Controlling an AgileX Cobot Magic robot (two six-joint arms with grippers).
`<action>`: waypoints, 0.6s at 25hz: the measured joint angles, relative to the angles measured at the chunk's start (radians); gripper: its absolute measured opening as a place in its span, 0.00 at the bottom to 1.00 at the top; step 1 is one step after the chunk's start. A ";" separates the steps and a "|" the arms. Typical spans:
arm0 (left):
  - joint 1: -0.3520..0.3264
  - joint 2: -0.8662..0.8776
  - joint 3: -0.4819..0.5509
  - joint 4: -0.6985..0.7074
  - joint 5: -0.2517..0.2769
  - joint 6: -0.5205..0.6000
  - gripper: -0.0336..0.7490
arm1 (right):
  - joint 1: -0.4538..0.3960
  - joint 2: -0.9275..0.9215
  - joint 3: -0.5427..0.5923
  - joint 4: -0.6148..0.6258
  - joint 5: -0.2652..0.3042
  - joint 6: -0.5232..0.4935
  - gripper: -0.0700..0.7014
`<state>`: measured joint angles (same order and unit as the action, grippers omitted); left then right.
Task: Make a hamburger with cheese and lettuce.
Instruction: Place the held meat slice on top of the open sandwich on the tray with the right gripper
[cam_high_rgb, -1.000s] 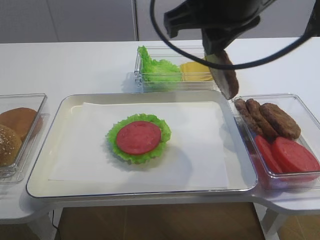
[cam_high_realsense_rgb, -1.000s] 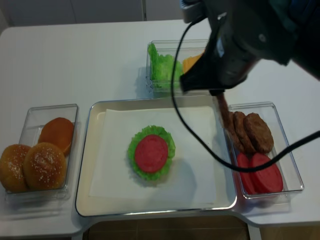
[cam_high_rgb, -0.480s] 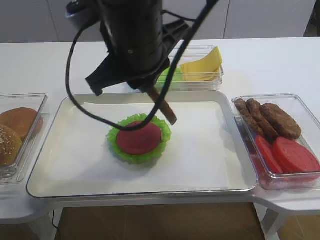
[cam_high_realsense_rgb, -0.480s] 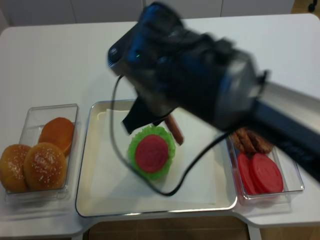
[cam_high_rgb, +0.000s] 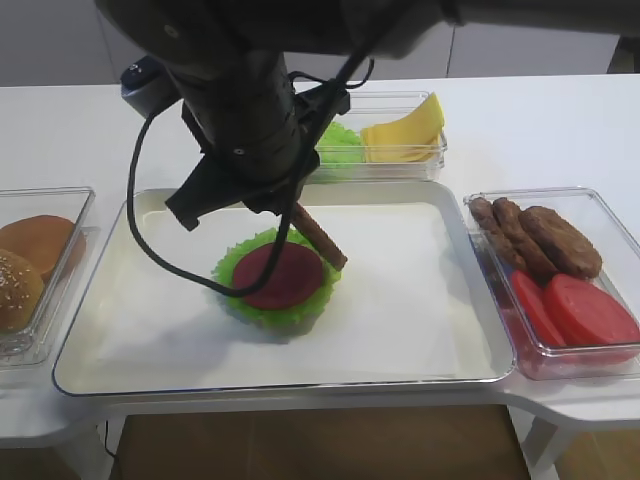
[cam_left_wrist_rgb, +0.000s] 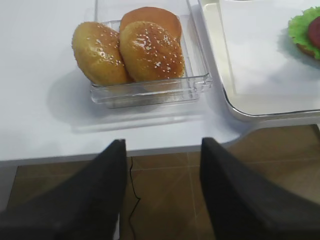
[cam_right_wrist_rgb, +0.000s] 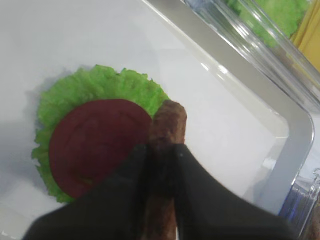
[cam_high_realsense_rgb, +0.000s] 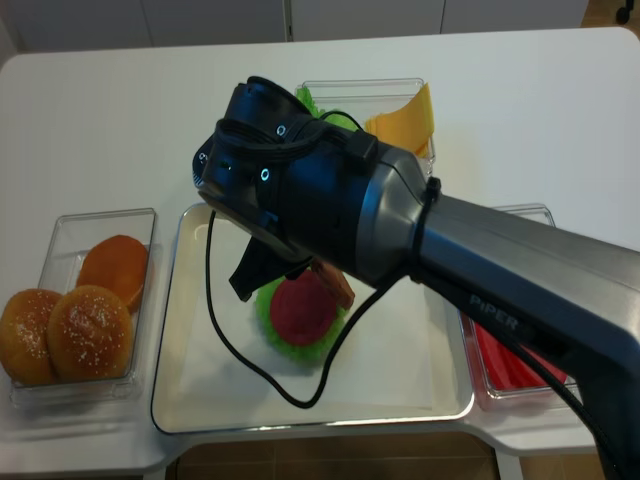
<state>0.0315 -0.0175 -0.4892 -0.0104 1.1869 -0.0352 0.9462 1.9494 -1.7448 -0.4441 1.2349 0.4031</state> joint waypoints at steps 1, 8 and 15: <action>0.000 0.000 0.000 0.000 0.000 0.000 0.50 | 0.000 0.000 0.000 0.000 0.000 0.000 0.24; 0.000 0.000 0.000 0.000 0.000 0.000 0.50 | 0.000 0.000 0.000 0.000 0.000 0.000 0.24; 0.000 0.000 0.000 0.000 0.000 0.000 0.50 | 0.022 0.000 0.000 -0.010 0.000 -0.001 0.24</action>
<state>0.0315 -0.0175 -0.4892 -0.0104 1.1869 -0.0352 0.9683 1.9494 -1.7448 -0.4538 1.2349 0.4022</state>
